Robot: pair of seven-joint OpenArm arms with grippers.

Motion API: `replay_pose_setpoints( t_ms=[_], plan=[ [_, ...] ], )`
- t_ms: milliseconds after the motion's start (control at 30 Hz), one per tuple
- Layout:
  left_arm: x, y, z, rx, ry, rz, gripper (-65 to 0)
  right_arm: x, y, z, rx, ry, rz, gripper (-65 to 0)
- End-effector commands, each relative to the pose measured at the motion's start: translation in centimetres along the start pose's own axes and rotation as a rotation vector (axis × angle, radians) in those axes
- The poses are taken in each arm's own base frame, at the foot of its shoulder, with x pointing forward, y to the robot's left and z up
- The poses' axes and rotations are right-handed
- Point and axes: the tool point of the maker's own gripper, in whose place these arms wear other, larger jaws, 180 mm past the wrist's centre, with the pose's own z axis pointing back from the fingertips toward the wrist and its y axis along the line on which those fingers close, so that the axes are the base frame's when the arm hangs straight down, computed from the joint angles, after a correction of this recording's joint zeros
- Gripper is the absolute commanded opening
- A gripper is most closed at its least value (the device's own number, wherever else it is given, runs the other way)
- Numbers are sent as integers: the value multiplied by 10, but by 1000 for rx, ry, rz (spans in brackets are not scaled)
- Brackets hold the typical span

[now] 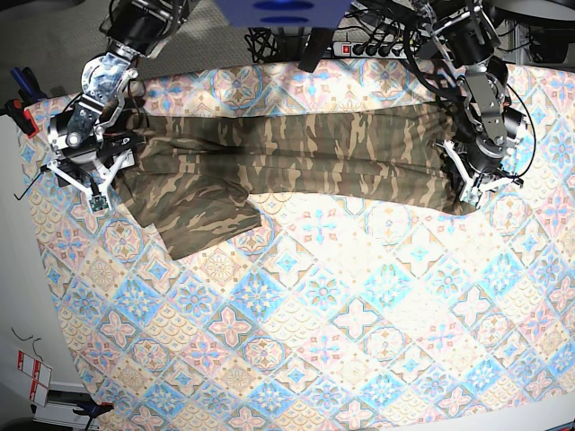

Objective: Fold the T-shirt properly
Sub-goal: 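Lay the folded hem down near the collar with both grippers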

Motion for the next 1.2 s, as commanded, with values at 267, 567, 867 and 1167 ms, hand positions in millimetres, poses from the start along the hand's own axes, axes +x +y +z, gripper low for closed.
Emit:
replay_pose_setpoints(
  t_ms=[267, 567, 867, 1167],
  plan=[
    [-33, 2, 24, 44, 173, -90, -611, 23, -17, 7, -51, -53, -8, -268],
    [-8, 13, 52, 127, 100, -127, -622, 24, -15, 6, -47, -52, -5, -268],
    [-40, 5, 51, 101, 164, -73, -622, 21, -14, 6, -44, -44, -2, -268],
    [-55, -3, 54, 78, 196, -76, -621, -18, -1, -2, -4, 100, 6, -265]
  ],
)
